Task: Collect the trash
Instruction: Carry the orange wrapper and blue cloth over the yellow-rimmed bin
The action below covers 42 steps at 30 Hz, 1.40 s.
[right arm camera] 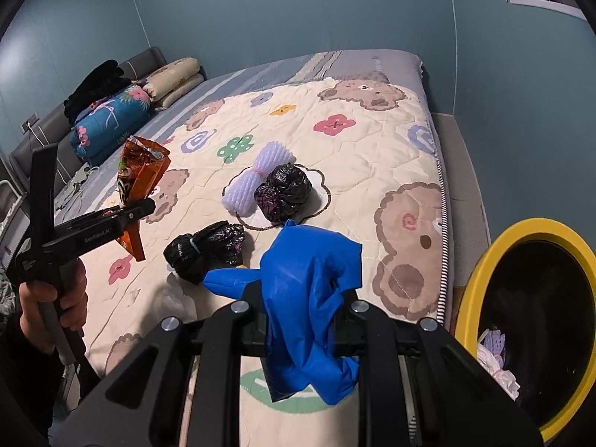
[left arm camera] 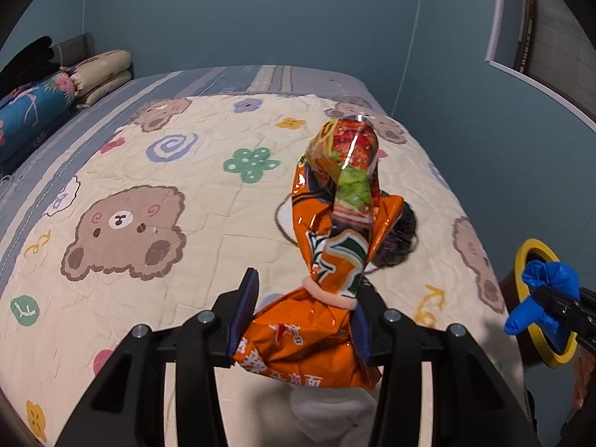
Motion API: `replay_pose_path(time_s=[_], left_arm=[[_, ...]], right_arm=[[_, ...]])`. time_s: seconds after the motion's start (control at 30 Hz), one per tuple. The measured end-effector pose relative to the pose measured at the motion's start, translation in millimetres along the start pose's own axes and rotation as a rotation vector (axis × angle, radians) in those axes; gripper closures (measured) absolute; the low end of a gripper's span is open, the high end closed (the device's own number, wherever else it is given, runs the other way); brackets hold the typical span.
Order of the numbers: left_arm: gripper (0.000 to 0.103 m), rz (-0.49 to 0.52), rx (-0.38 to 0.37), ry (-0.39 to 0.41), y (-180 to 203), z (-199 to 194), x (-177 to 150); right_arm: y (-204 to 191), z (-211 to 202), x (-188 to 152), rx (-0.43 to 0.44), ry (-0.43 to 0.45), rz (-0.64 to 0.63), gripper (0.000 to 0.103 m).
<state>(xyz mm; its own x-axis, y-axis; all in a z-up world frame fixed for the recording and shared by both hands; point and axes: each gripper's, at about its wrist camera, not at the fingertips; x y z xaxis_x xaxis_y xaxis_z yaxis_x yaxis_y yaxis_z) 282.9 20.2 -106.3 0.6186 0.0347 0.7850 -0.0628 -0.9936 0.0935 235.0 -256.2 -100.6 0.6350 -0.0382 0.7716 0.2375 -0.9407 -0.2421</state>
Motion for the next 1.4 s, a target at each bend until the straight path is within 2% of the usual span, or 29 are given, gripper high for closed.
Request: replay_pose_path(time_s=[0.77, 1.13, 1.4], left_arm=[[0.061, 0.149, -0.164, 0.047, 105.6, -57.5, -13.1], [0.061, 0.196, -0.247, 0.059, 159.8, -68.2, -8.6], [0.061, 0.228, -0.301, 0.056, 200.0, -61.3, -1.8]], right_arm=[[49.4, -85.0, -19.1, -0.038, 0.081, 0.076, 0.084], [92.5, -119.5, -19.3, -0.079, 0.139, 0.147, 0.084], [129.9, -134.4, -17.3, -0.127, 0.171, 0.202, 0.084]])
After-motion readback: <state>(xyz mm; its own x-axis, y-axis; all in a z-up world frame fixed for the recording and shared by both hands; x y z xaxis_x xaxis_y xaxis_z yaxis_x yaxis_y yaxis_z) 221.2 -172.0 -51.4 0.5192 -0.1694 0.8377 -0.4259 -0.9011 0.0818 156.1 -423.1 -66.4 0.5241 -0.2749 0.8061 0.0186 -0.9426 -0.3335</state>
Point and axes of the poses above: each gripper's, at about its wrist camera, not at the fingertips, and z roughly the way its jaws point, y to its right, x to its top, and after that the axes turned 7 degrees about y, right-handed
